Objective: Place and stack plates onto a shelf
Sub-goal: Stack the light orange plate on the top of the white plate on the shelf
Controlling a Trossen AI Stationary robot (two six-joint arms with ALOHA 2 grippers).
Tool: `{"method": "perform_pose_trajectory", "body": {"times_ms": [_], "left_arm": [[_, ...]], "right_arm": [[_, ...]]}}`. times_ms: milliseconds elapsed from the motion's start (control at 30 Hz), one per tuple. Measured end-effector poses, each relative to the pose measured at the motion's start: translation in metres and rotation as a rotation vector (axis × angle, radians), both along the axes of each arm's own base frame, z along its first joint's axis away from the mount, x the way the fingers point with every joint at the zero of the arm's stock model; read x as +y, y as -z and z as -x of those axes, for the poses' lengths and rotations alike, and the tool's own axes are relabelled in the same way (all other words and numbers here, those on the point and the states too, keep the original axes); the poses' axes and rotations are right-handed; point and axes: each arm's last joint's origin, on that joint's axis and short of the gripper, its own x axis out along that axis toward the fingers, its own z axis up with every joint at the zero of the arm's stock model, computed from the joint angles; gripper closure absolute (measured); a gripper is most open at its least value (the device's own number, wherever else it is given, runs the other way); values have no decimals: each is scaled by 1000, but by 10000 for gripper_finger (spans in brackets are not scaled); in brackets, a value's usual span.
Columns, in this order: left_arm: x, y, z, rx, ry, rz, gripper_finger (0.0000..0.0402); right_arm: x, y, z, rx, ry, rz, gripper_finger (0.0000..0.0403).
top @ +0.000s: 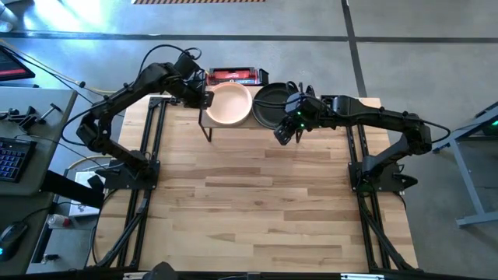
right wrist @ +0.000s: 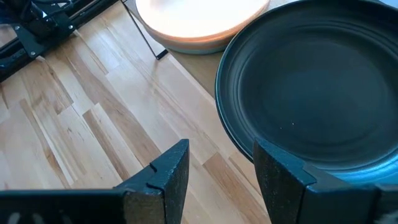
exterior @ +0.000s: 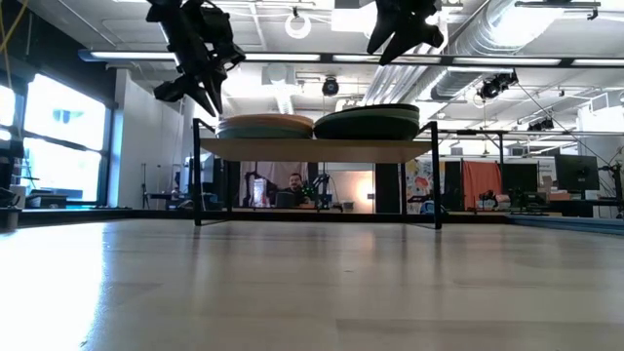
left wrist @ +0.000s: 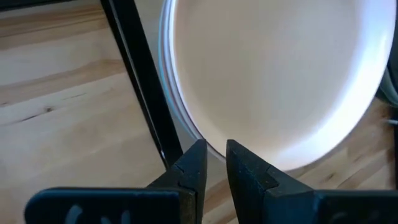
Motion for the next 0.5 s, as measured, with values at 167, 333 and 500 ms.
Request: {"method": "perform_pose_trajectory", "body": {"times_ms": [167, 333, 500], "left_arm": [[-3, -8, 3, -36, 16, -42, 354], [0, -16, -4, -127, 21, -119, 354], [5, -13, -21, -187, 33, -157, 354]], "right_arm": [[0, 0, 0, 0, -1, 0, 245], [0, 1, -1, 1, 0, 0, 245], [-1, 5, -6, 9, 0, -1, 245]]}}
